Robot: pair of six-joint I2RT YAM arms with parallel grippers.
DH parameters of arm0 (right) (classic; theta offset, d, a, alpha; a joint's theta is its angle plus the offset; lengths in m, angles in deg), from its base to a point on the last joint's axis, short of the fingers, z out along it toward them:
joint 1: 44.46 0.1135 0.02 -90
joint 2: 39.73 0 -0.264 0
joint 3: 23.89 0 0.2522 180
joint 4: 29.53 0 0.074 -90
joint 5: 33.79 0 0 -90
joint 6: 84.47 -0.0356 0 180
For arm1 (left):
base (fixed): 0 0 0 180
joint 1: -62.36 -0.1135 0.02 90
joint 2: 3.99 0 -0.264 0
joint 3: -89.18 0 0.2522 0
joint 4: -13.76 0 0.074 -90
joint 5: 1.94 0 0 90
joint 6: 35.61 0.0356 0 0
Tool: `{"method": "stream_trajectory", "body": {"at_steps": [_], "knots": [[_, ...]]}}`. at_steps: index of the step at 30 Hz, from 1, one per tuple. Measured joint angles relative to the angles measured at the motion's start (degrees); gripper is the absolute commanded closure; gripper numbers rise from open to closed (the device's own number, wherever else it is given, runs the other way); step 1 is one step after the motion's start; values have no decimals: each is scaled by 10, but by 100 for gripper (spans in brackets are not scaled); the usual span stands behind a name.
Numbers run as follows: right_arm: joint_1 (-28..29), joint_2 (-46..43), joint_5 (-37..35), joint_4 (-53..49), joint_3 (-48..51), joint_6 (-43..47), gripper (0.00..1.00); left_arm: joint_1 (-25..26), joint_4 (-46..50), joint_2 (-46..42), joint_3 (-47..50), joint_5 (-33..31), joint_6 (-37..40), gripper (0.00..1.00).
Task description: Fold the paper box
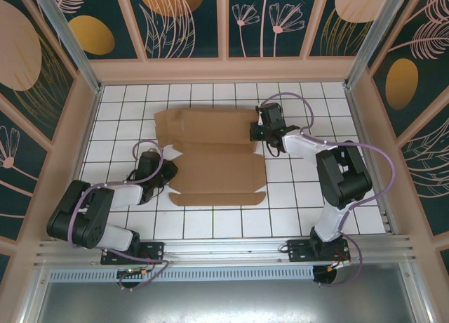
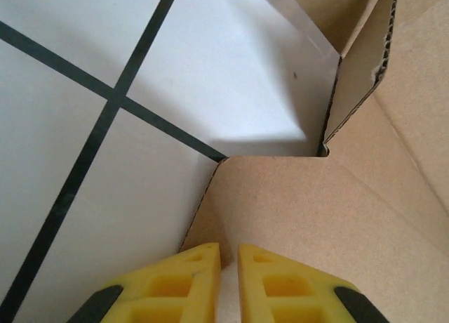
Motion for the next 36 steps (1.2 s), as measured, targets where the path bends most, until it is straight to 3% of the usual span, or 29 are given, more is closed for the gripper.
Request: {"method": "stream_trajectory", "body": {"at_steps": [5,9,14,18,24,36], "knots": [[-3,0,-1,-6,-1,-5,100,-8,110,-124,-46,-32,41,80],[-4,0,0,-9,-1,-6,100,-40,175,-184,-136,-77,88,78],[-4,0,2,-10,-1,-6,100,-75,216,-158,-227,-128,121,77],[-3,0,2,-10,-1,-6,100,-108,229,-85,-252,-136,122,79],[-3,-1,2,-10,0,-6,100,-130,236,-6,-253,-93,116,79],[2,-2,17,-10,2,-2,100,-130,184,36,-276,48,160,75]]}}
